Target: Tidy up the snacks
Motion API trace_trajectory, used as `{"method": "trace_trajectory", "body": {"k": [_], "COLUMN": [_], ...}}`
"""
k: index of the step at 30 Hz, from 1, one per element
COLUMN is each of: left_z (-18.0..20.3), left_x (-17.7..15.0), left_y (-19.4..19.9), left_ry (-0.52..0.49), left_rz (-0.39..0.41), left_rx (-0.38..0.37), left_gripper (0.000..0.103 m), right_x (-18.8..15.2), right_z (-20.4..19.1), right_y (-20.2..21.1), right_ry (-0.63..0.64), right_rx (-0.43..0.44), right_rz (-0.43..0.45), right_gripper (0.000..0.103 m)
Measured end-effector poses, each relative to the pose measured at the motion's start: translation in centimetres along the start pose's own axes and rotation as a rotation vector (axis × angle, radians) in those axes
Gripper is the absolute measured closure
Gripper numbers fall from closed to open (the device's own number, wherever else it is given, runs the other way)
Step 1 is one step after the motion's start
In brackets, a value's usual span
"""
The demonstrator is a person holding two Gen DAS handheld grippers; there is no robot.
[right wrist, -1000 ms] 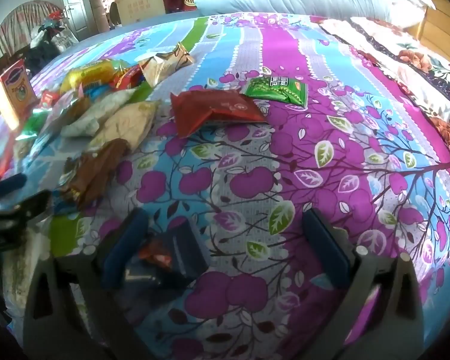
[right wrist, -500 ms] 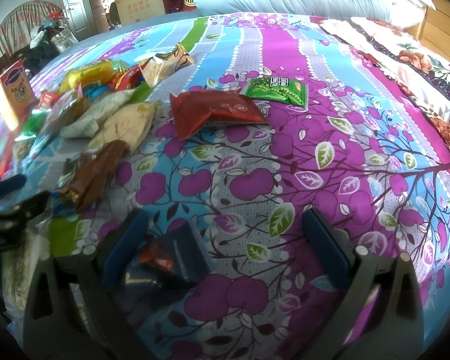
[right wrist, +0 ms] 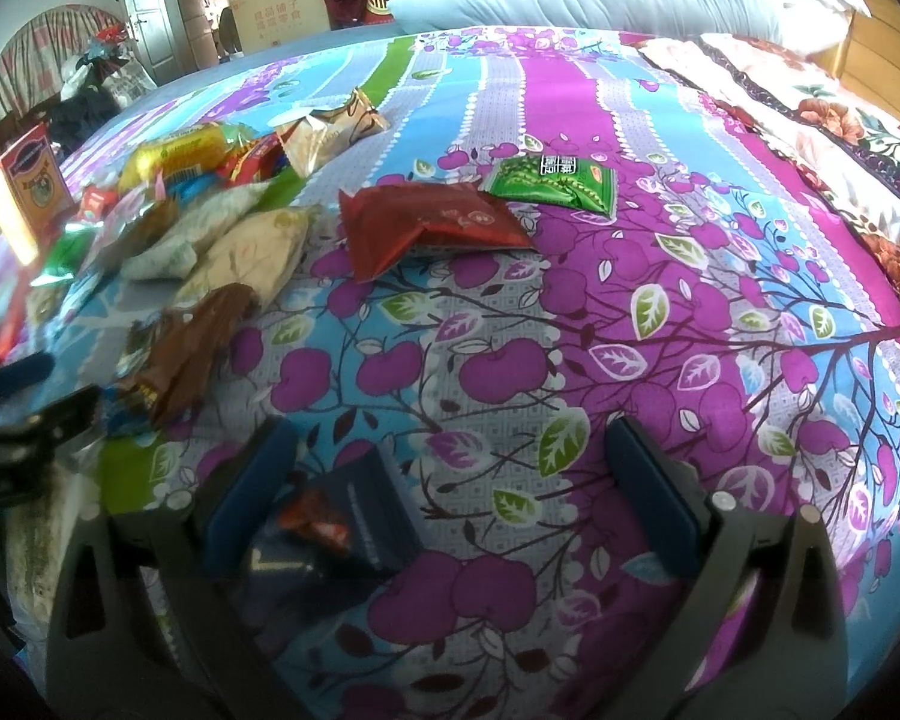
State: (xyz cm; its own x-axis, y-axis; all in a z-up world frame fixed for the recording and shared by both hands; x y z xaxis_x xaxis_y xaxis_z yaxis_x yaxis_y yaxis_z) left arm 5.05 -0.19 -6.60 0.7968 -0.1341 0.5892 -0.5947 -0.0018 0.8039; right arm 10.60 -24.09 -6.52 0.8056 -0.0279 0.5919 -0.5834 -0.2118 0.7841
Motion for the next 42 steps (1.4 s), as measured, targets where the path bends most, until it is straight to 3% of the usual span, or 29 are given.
{"method": "trace_trajectory", "body": {"k": [42], "left_z": [0.14], "left_x": [0.01], "left_y": [0.11], "left_ry": [-0.009], "left_rz": [-0.005], "left_rx": [0.009], "left_gripper": [0.0], "right_x": [0.08], "right_z": [-0.15], "right_y": [-0.12], "right_ry": [0.0], "right_rx": [0.0], "right_rz": [-0.002], "right_gripper": [0.0]}}
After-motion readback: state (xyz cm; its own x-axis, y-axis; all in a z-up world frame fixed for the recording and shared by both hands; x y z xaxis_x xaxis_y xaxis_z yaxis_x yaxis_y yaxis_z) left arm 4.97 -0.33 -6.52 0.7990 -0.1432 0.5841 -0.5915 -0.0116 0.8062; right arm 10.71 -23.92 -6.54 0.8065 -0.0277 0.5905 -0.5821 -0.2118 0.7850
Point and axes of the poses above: each gripper's, at about its wrist camera, not at the fingertips, and y roughly against the way its jaws point, z to its right, x to its top, the point moved 8 cm from there along -y, roughly the way its jaws point, and after that the axes turned 13 degrees about -y, right-handed, at the moved point
